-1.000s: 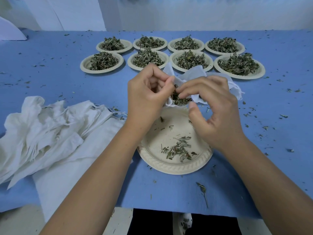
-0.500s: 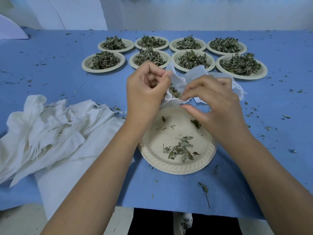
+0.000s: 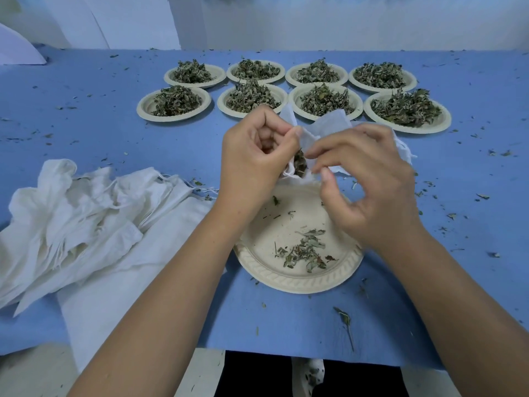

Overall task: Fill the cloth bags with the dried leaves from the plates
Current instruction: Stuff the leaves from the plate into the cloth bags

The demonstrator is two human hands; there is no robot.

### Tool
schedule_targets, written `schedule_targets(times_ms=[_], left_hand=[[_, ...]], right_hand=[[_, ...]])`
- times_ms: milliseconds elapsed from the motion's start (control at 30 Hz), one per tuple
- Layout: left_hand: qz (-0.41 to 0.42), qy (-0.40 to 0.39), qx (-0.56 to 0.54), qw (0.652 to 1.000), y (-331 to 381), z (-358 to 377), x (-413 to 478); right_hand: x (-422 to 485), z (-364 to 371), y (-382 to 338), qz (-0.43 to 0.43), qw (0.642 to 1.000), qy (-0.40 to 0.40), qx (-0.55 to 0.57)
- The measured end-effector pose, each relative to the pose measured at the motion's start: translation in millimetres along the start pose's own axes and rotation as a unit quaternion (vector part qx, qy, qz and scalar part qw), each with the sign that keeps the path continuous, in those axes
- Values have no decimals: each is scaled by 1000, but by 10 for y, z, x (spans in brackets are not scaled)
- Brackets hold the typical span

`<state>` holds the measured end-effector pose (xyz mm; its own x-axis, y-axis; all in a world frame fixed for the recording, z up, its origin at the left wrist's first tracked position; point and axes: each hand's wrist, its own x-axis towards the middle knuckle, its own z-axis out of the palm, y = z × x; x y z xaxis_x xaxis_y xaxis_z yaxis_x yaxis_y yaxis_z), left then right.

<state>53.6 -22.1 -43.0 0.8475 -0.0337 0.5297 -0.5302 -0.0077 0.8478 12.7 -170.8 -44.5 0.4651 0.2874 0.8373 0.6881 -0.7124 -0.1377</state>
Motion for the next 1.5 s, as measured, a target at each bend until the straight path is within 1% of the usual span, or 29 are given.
schedule_targets(times_ms=[33, 67, 167, 200, 233, 333, 367, 400, 467, 533, 600, 633, 733, 767, 800, 833, 867, 900, 933, 1000, 1033, 1100, 1167, 1233, 1267, 1333, 1367, 1400, 1500], left_hand=[[-2, 0, -6, 1000, -2, -3, 2], [-3, -3, -12, 1000, -2, -5, 0], [-1, -18, -2, 1000, 1, 0, -1], [-3, -16, 4, 1000, -6, 4, 4], [-8, -5, 6, 1000, -14, 1, 9], [-25, 64, -3, 998, -40, -34, 45], [-33, 85, -9, 996, -44, -44, 59], [-40, 101, -14, 994, -43, -49, 70], [-48, 116, -13, 992, -33, -45, 81], [-48, 109, -10, 993, -28, -34, 81], [-46, 103, -13, 994, -29, -35, 75], [-47, 102, -13, 994, -30, -37, 73], [-52, 105, -19, 993, -23, -33, 71], [-53, 105, -20, 993, -23, -32, 69], [-54, 105, -21, 993, -24, -31, 69], [-54, 104, -22, 993, -26, -32, 69], [-53, 103, -22, 993, -26, -33, 67], [-53, 103, -21, 993, -23, -35, 67], [-54, 102, -21, 993, -19, -36, 67], [-54, 102, -21, 993, -16, -38, 65], [-53, 102, -21, 993, -15, -38, 65], [-53, 104, -23, 993, -15, -41, 65], [-52, 103, -25, 993, -17, -41, 67], [-51, 101, -24, 993, -18, -41, 69], [-50, 100, -24, 993, -19, -41, 69], [-50, 99, -25, 994, -22, -38, 67], [-51, 99, -28, 993, -24, -34, 65], [-52, 100, -30, 993, -26, -33, 65], [-56, 107, -33, 992, -29, -36, 76]], right_hand=[[-4, -4, -8, -7, 1000, 14, 5], [-9, 10, -24, -11, 1000, 1, 14], [-24, 98, -85, -5, 990, -137, 36], [-25, 108, -92, 15, 987, -155, 39], [-27, 100, -88, 47, 989, -134, 45], [-5, -9, -51, 171, 981, 42, 86], [0, -34, -39, 196, 974, 53, 96], [5, -34, -33, 212, 971, 17, 113], [7, 35, -58, 234, 951, -146, 139], [-50, 139, -102, 200, 925, -301, 115], [-93, 194, -105, 143, 914, -366, 98], [-86, 179, -110, 143, 908, -377, 111], [-29, 30, -63, 230, 887, -338, 215], [-21, -11, -43, 235, 895, -312, 214], [-18, -25, -7, 220, 916, -286, 174], [-18, -18, 43, 191, 939, -269, 96], [-11, -7, 77, 173, 947, -271, 13], [0, 4, 92, 173, 939, -292, -46], [3, 19, 99, 183, 926, -323, -69], [-26, 37, 75, 213, 900, -379, -18], [-31, 29, 55, 242, 886, -392, 47], [-18, -12, 7, 304, 859, -374, 173], [-11, -34, 44, 319, 867, -327, 200], [-18, -36, 100, 313, 872, -331, 177], [-7, -43, 90, 319, 852, -370, 189], [12, -79, 33, 325, 787, -452, 264], [25, -105, 10, 328, 765, -465, 302], [36, -134, 5, 332, 755, -458, 331], [49, -183, 79, 344, 771, -422, 331]])
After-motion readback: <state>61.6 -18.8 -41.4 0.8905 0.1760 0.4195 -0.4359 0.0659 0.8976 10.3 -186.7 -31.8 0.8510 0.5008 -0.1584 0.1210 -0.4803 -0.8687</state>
